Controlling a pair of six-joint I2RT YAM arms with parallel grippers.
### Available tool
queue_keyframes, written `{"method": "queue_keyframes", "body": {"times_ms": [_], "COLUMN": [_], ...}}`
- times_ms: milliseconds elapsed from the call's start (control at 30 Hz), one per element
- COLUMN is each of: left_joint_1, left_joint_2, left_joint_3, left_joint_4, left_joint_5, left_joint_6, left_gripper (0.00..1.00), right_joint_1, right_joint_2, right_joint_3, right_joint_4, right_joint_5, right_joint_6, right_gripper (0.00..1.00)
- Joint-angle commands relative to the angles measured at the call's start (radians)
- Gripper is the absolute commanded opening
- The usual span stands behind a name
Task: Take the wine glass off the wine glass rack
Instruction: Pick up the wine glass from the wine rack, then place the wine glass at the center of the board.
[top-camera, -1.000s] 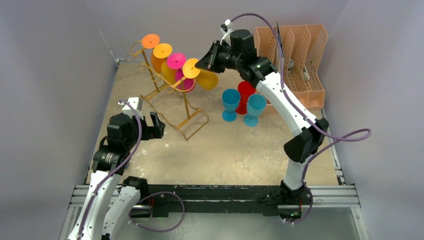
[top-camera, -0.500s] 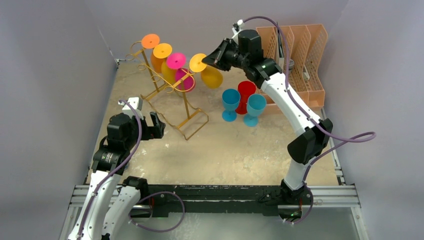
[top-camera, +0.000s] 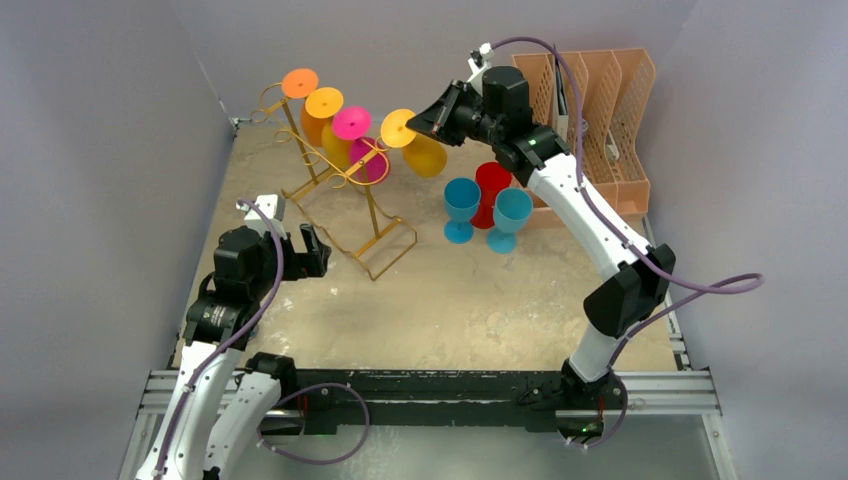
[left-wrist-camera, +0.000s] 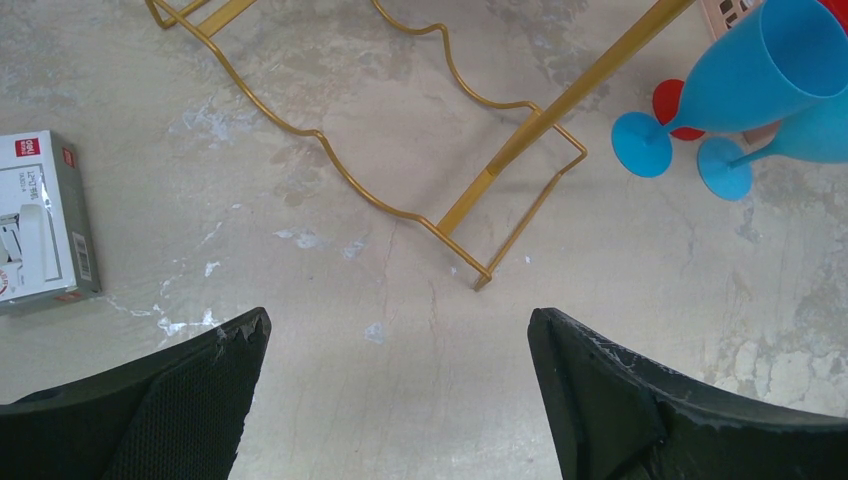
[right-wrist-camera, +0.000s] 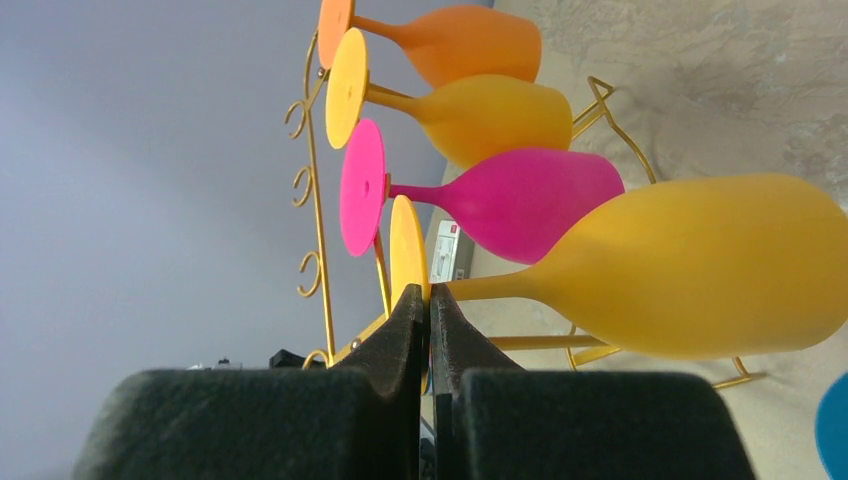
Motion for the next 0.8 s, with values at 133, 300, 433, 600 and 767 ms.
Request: {"method": "queue_keyframes", "body": {"times_ms": [133, 300, 433, 600, 767], "left_joint_1": [-0.002, -0.002, -0.002, -0.002, -0.002], "left_joint_2": [-0.005, -0.01, -0.009, -0.058, -0.141], "left_joint_3": [0.038, 0.034, 0.035, 0.033, 0.033], "left_joint_4": [0.02, 0.019, 0.014, -0.022, -0.055], "left_joint_5": [0.019, 0.026, 0.063, 0.116, 0.206], "left_joint_6": [-0.007, -0.014, -0.041, -0.098, -0.183], "left_gripper": [1.0, 1.0, 1.0, 1.0, 1.0], "right_joint_1": [0.001, 0.0, 0.001, 0.0, 0.003], "right_joint_2": [-0.117, -0.183, -0.278, -0.35, -0.443], "right_joint_3": [-0.045, -0.11, -0.215, -0.272, -0.367], "right_joint_4": [0.068, 0.07, 0.103, 0.109, 0.109], "right_joint_5": [-0.017, -0.029, -0.066, -0.226, -0.35], "right_joint_6": [-0.068, -0.116, -0.182, -0.225, -0.256], "right_gripper": [0.0, 0.0, 0.0, 0.0, 0.0]}}
